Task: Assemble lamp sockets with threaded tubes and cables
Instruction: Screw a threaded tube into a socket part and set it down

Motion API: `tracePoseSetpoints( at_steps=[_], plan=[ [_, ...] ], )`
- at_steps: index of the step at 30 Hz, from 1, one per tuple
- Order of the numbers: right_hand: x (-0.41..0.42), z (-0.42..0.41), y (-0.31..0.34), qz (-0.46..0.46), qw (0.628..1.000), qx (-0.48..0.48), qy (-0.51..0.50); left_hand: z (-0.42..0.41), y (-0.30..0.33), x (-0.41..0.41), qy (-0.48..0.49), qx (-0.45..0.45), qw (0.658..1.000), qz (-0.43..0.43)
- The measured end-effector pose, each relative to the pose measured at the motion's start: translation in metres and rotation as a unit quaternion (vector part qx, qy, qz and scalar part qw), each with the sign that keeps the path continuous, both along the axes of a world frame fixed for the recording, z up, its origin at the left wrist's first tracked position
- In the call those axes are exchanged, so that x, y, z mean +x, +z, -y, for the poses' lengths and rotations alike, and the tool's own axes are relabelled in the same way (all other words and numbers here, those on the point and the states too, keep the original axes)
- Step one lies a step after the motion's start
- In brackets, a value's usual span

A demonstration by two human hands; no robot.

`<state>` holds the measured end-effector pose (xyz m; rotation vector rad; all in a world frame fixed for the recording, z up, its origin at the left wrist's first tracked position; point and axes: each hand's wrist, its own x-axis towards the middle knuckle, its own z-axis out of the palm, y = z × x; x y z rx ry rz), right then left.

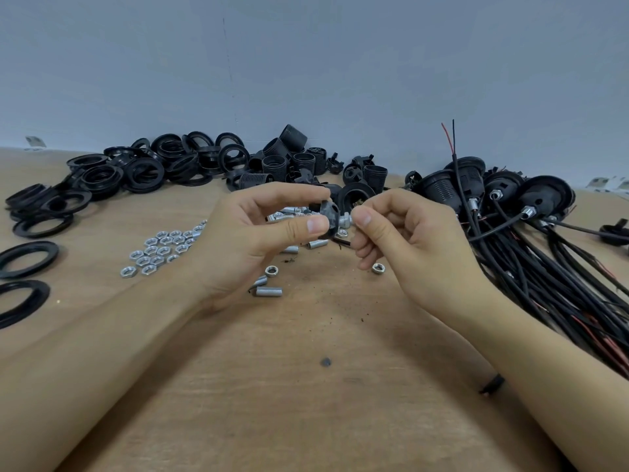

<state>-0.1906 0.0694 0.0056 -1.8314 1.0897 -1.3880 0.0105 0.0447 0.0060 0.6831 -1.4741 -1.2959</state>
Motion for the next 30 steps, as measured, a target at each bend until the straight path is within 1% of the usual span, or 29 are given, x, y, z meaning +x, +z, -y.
tracePoseSetpoints(
  at_steps=[4,8,11,15,17,20,21,23,26,30],
  plan=[
    [0.0,-0.002,0.001,0.026,0.999,-0.044,0.018,-0.003,0.003,-0.002,-0.027,0.041,0.998,-0.044],
    [0.002,-0.003,0.001,0.031,0.997,-0.067,0.016,-0.004,0.005,-0.003,-0.029,0.08,0.994,-0.061],
    [0.0,-0.004,0.001,-0.019,0.993,-0.12,-0.006,-0.005,0.008,-0.002,-0.032,0.111,0.992,-0.057],
    [0.0,-0.006,0.003,-0.096,0.972,-0.208,-0.042,-0.004,0.009,-0.001,-0.029,0.117,0.992,-0.048],
    [-0.001,-0.005,0.004,-0.116,0.968,-0.217,-0.056,-0.004,0.008,0.0,-0.028,0.11,0.992,-0.047],
    [-0.001,-0.006,0.004,-0.123,0.972,-0.19,-0.057,-0.004,0.007,0.0,-0.037,0.083,0.994,-0.055],
    [-0.001,-0.007,0.005,-0.13,0.97,-0.197,-0.056,-0.003,0.007,0.0,-0.043,0.077,0.994,-0.06],
    [-0.001,-0.008,0.007,-0.153,0.957,-0.24,-0.059,-0.003,0.007,0.001,-0.051,0.077,0.994,-0.065],
    [-0.001,-0.007,0.008,-0.188,0.926,-0.32,-0.063,-0.003,0.01,0.002,-0.051,0.105,0.991,-0.059],
    [-0.004,-0.005,0.008,-0.216,0.906,-0.358,-0.059,-0.004,0.011,0.001,-0.039,0.121,0.991,-0.038]
  ],
)
